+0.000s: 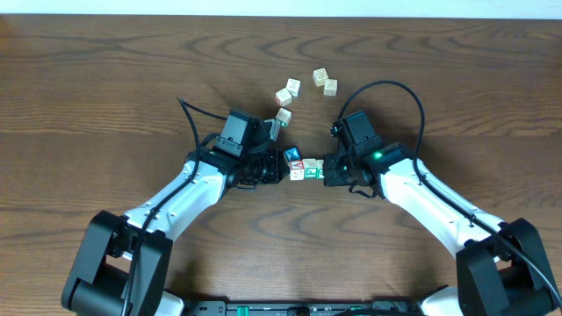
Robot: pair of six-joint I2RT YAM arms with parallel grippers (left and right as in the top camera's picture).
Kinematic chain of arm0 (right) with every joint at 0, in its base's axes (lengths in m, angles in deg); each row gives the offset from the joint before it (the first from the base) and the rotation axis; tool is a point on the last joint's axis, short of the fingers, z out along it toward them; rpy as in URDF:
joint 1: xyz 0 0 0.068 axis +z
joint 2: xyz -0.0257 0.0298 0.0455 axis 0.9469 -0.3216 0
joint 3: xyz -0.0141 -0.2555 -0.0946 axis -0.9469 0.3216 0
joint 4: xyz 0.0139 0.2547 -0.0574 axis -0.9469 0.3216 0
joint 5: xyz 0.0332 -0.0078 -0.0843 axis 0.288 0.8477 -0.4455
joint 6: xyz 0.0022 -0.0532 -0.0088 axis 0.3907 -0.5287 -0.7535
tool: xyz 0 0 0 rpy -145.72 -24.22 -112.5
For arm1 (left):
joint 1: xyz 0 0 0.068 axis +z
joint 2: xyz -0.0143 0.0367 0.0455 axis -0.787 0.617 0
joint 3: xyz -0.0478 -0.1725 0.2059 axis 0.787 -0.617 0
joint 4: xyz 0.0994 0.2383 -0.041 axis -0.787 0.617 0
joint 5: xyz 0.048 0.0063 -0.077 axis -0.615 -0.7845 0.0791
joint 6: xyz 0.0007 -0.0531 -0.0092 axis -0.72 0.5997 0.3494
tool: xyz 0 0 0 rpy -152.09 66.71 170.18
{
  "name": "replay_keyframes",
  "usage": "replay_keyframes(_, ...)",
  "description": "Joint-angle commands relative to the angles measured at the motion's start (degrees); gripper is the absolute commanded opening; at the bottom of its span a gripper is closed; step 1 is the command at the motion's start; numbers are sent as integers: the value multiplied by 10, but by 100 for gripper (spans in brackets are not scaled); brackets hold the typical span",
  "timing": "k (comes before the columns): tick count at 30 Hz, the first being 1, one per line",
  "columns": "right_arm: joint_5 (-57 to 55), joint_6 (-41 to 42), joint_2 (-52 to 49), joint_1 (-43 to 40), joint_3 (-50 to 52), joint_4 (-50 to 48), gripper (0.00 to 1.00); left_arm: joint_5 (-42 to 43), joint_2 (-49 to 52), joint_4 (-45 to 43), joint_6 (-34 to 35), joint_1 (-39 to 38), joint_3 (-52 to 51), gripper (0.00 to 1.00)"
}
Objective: Lift 3 blocks
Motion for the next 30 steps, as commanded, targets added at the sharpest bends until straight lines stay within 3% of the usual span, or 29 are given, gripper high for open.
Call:
replay_keyframes(1, 99, -4, -11, 32, -26, -19, 1, 59, 9, -10, -1, -31, 10, 7)
replay_keyframes(30, 108, -4, -28, 43, -26, -37, 1, 39, 9, -11, -1, -54, 9, 7)
